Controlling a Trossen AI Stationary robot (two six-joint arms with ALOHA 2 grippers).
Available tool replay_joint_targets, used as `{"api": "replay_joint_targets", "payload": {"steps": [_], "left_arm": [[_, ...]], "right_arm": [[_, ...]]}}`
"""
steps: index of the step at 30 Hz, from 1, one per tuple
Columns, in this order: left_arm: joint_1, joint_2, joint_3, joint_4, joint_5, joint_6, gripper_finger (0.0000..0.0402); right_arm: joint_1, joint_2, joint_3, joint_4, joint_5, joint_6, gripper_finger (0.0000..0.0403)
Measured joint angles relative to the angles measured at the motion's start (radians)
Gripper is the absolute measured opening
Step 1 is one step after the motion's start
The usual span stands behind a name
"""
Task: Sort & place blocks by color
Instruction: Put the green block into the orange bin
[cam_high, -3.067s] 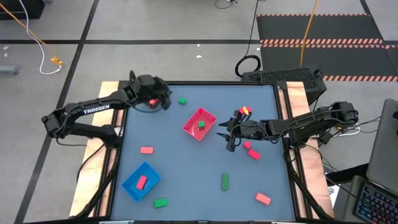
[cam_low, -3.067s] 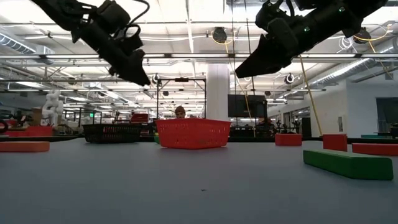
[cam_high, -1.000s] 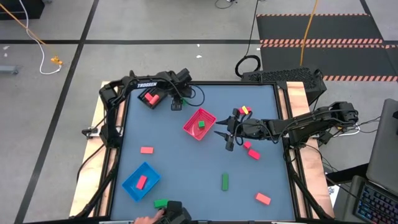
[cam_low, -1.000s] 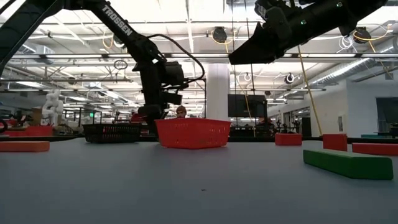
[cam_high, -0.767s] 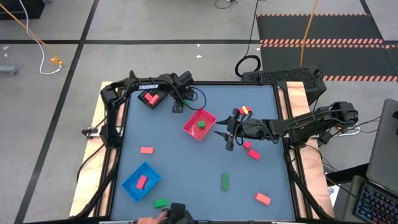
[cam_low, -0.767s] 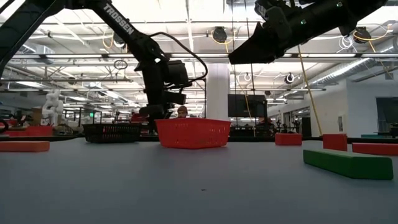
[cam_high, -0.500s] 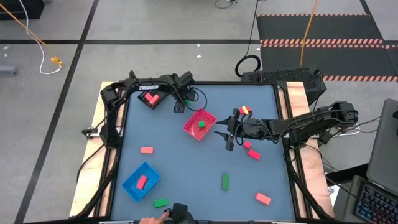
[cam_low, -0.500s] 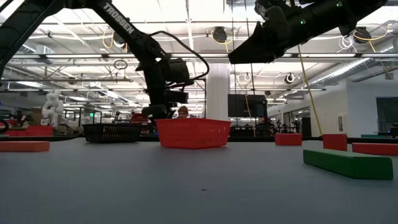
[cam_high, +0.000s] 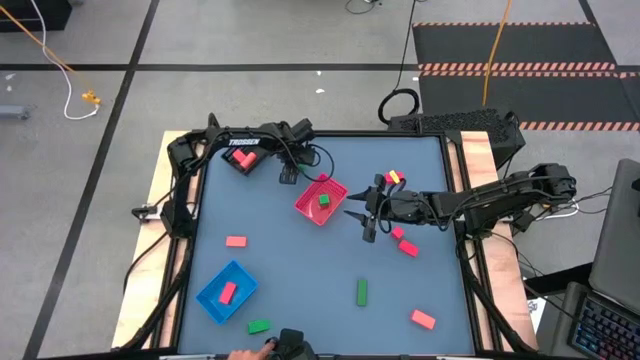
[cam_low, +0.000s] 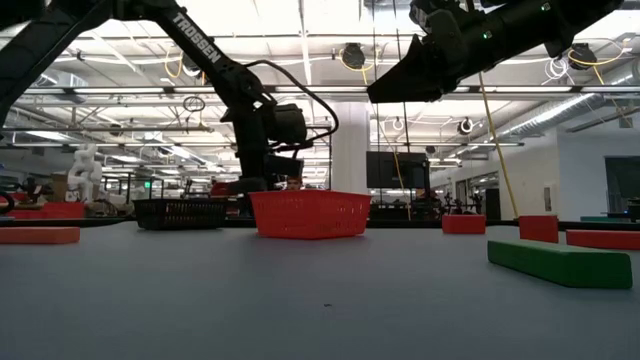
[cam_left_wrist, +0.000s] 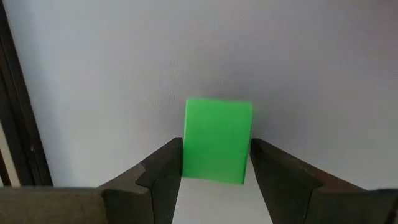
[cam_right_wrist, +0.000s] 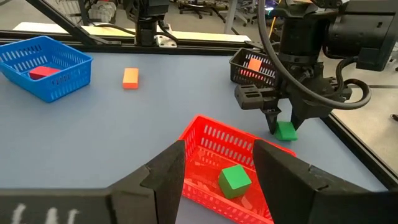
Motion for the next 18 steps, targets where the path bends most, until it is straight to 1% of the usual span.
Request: {"api": "replay_joint_targets", "payload": {"steps": [3,7,14,18], "left_arm": [[0.000,-0.004,-0.002,0.004,0.001,-0.003,0.0181],[-0.001,-0.004,-0.003,0.020,0.009,-0.006,0.0132],[-0.007,-0.003,-0.002,0.023,0.007,-0.015,0.0130],[-0.008,-0.011,-0.001,-0.004,-0.011,-0.027,0.0130]], "right_arm": [[0.000,0.000,0.000,0.000,0.000,-0.001,0.0183],[0.000,0.000,0.000,0.000,0.000,-0.002,0.0183],[0.000,0.000,0.000,0.000,0.000,-0.003,0.0183],[0.000,0.000,0.000,0.000,0.000,-0.003,0.0183]]}}
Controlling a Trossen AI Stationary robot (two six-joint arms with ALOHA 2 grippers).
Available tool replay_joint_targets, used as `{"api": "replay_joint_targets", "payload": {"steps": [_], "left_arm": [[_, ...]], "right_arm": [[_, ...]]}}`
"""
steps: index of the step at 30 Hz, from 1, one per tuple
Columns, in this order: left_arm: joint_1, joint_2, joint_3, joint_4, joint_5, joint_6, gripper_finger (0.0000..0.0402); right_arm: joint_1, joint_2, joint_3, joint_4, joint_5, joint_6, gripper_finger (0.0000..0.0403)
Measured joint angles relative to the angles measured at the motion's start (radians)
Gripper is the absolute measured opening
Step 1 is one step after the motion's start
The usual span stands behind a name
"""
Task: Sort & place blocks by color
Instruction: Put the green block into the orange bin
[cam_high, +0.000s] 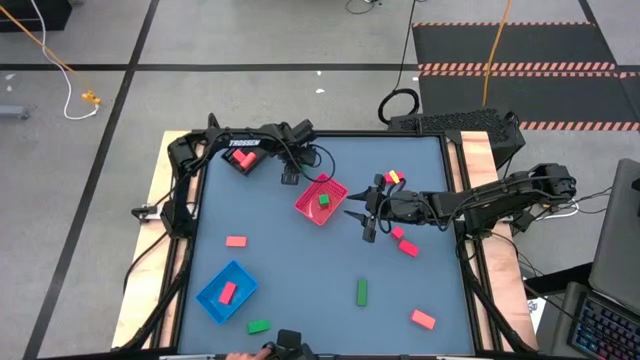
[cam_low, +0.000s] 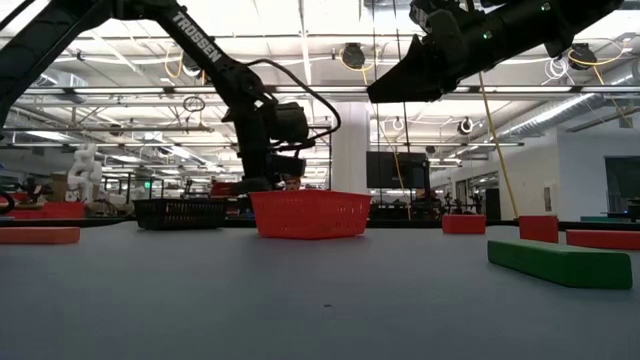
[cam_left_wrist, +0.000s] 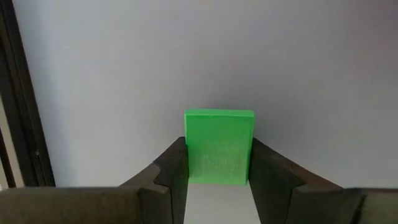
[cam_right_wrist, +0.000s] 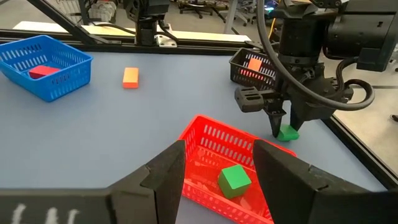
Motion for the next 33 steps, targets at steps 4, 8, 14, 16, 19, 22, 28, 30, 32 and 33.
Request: {"api": "replay_joint_targets", "payload": {"steps": [4,8,14,16,19,22,28,30,32,33], "left_arm": [[-0.003,-0.045,-0.008,-0.059,-0.009,-0.009,0.0130],[-0.012,-0.149,-0.002,-0.077,-0.006,-0.031,0.0130],[-0.080,-0.271,-0.002,-0.083,0.090,-0.153,0.0130],[-0.121,-0.283,-0.001,-0.082,0.104,-0.180,0.0130],[-0.199,-0.283,-0.003,-0.081,0.106,-0.199,0.0130],[-0.276,-0.273,-0.003,-0.080,0.102,-0.211,0.0130],[-0.375,-0.272,-0.039,-0.039,0.058,-0.238,0.0130],[-0.387,-0.272,-0.064,-0.032,0.026,-0.264,0.0135],[-0.388,-0.272,-0.089,-0.007,0.014,-0.285,0.0159],[-0.387,-0.272,-0.100,0.001,0.012,-0.296,0.0175]], "right_arm": [[0.000,0.000,0.000,0.000,0.000,0.000,0.0183],[0.000,0.000,0.000,-0.004,0.000,0.000,0.0183],[0.000,0.000,0.000,-0.010,0.000,0.013,0.0183],[0.000,0.000,0.000,-0.021,0.000,0.022,0.0183],[0.000,0.000,0.000,-0.032,0.000,0.023,0.0183],[0.000,0.000,0.000,-0.036,0.000,0.031,0.0183],[0.000,0.000,0.000,-0.038,0.000,0.030,0.0183],[0.000,0.000,0.000,-0.038,0.000,0.030,0.0183],[0.000,0.000,0.000,-0.036,0.000,0.030,0.0183],[0.000,0.000,0.000,-0.034,0.000,0.030,0.0183]]}}
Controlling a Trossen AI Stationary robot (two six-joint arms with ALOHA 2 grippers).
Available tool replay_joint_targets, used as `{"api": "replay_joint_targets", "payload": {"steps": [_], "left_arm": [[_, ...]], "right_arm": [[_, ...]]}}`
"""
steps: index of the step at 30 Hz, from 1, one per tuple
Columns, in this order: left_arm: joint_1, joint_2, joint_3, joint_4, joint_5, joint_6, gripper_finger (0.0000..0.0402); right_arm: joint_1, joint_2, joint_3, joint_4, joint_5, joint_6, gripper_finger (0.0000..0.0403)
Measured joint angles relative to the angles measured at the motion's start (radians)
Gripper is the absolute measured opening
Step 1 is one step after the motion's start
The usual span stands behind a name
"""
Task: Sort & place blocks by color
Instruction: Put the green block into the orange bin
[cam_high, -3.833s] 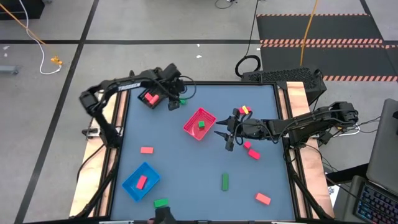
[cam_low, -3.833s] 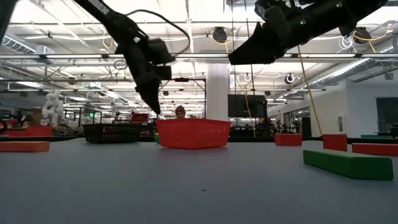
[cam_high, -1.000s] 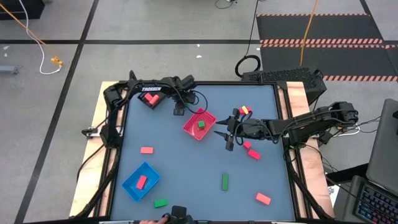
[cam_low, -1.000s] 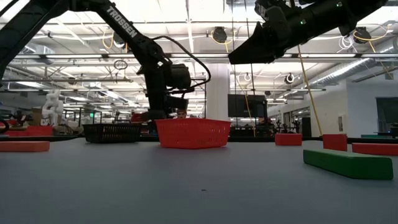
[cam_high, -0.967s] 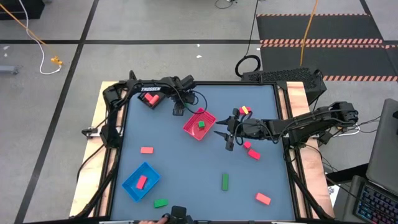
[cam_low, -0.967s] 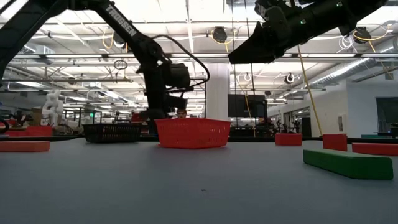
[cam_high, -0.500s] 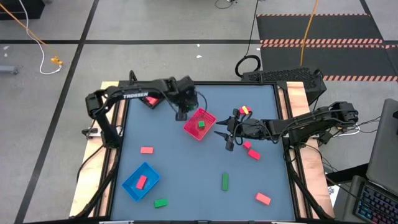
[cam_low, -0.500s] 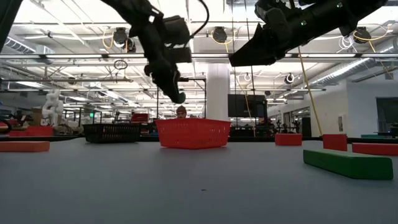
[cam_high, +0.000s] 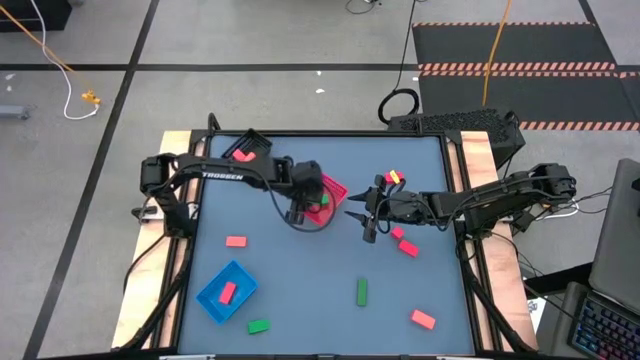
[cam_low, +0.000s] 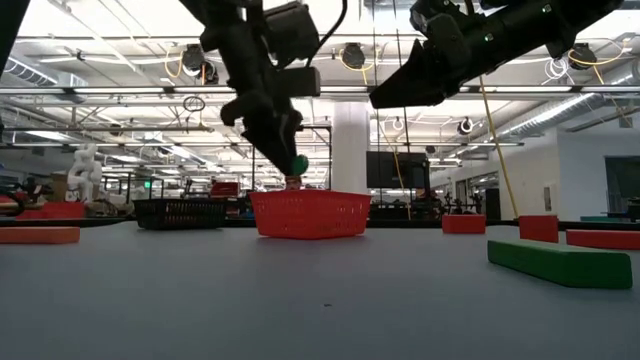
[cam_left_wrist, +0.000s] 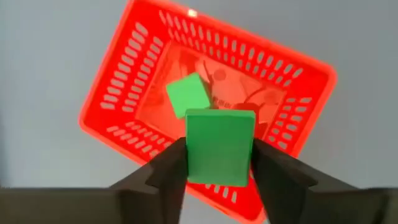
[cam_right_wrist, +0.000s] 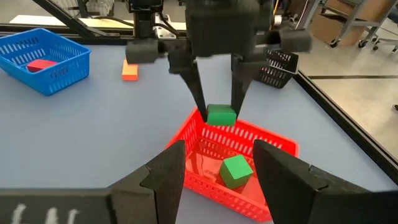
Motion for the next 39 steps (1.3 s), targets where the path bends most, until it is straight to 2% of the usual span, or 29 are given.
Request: {"api": "replay_joint_targets", "payload": {"steps": [7,10,13,15,18,20,23,25,28,33,36,39], "left_arm": [[0.028,0.000,-0.028,0.036,-0.003,-0.028,0.0286],[0.031,-0.001,-0.029,0.054,-0.036,-0.028,0.0310],[0.032,-0.023,-0.029,0.052,-0.116,-0.028,0.0320],[0.039,-0.051,-0.029,0.048,-0.150,-0.036,0.0321],[0.053,-0.104,-0.029,0.034,-0.123,-0.078,0.0322],[0.064,-0.144,-0.029,0.029,-0.053,-0.103,0.0322],[0.080,-0.209,-0.054,0.071,0.098,-0.130,0.0310],[0.083,-0.251,-0.093,0.163,0.188,-0.145,0.0297],[0.079,-0.320,-0.191,0.316,0.259,-0.191,0.0274],[0.044,-0.420,-0.395,0.610,0.268,-0.347,0.0240],[0.000,-0.469,-0.520,0.726,0.262,-0.397,0.0225],[-0.044,-0.516,-0.627,0.806,0.208,-0.443,0.0214]], "right_arm": [[0.000,0.000,0.000,0.004,0.000,0.000,0.0183],[0.000,0.000,0.000,0.003,0.000,0.000,0.0183],[0.000,0.000,0.000,0.003,0.000,0.000,0.0183],[0.000,0.000,0.000,-0.001,0.000,0.000,0.0183],[0.000,0.000,0.000,-0.006,0.000,0.001,0.0183],[0.000,0.000,0.000,-0.004,-0.005,0.035,0.0183],[-0.001,0.000,0.000,-0.005,-0.088,0.076,0.0183],[0.000,0.000,0.000,-0.003,-0.161,0.070,0.0183],[0.001,0.000,0.000,-0.004,-0.232,0.048,0.0183],[0.000,0.012,0.000,0.002,-0.231,0.088,0.0183],[0.000,0.037,0.000,0.019,-0.229,0.093,0.0183],[0.000,0.076,0.001,0.022,-0.232,0.094,0.0183]]}}
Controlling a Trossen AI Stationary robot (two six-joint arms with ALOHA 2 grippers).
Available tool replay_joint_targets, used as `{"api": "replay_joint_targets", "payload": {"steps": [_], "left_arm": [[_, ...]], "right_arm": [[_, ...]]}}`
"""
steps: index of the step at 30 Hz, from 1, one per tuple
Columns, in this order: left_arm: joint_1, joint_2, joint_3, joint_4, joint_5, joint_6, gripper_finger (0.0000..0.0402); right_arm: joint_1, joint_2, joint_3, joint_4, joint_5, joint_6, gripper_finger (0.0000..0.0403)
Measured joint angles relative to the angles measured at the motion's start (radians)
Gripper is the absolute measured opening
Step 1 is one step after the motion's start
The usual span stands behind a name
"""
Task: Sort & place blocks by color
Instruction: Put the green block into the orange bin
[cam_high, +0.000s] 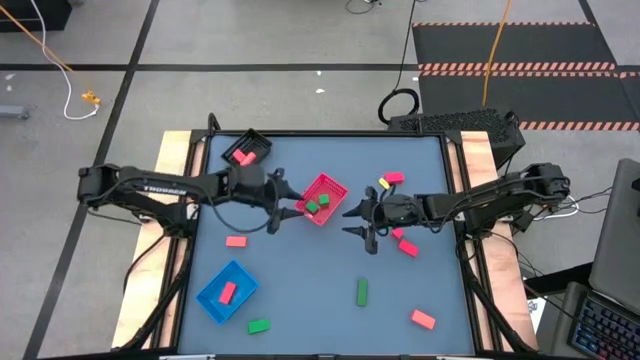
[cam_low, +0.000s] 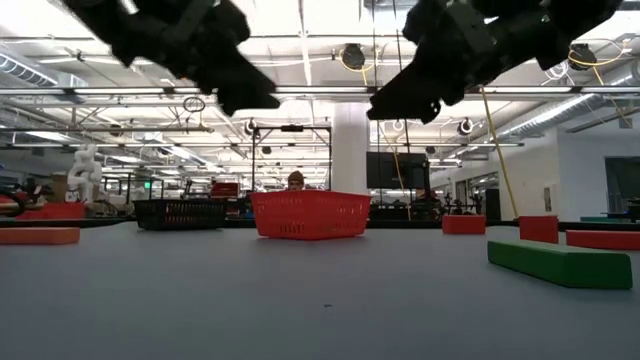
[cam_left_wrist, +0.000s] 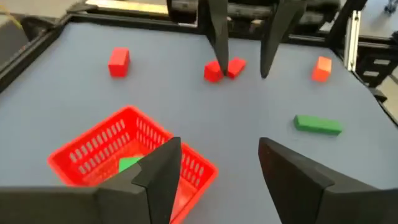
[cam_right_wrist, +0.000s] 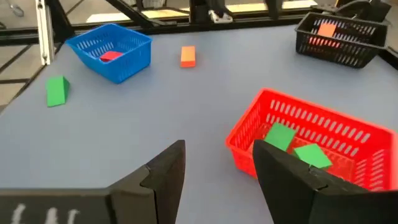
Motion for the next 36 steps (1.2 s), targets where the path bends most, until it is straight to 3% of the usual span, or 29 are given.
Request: {"api": "replay_joint_targets", "payload": {"steps": [5,10,13,24,28,36], "left_arm": [[-0.082,-0.073,-0.095,0.045,-0.111,-0.067,0.0210],[-0.163,-0.135,-0.112,-0.049,-0.293,-0.113,0.0211],[-0.203,-0.154,-0.115,-0.122,-0.358,-0.142,0.0211],[-0.271,-0.149,-0.113,-0.164,-0.463,-0.183,0.0211],[-0.271,-0.149,-0.113,-0.166,-0.469,-0.182,0.0211],[-0.271,-0.149,-0.112,-0.173,-0.470,-0.187,0.0211]], "right_arm": [[0.007,0.068,-0.001,-0.008,-0.001,-0.141,0.0183],[0.007,0.095,-0.001,0.047,-0.002,-0.204,0.0183],[0.016,0.082,0.000,-0.009,-0.038,-0.188,0.0183],[0.178,0.032,0.154,-0.511,-0.087,-0.216,0.0183],[0.252,0.031,0.214,-0.550,-0.105,-0.290,0.0183],[0.322,0.076,0.230,-0.546,-0.107,-0.237,0.0183]]}}
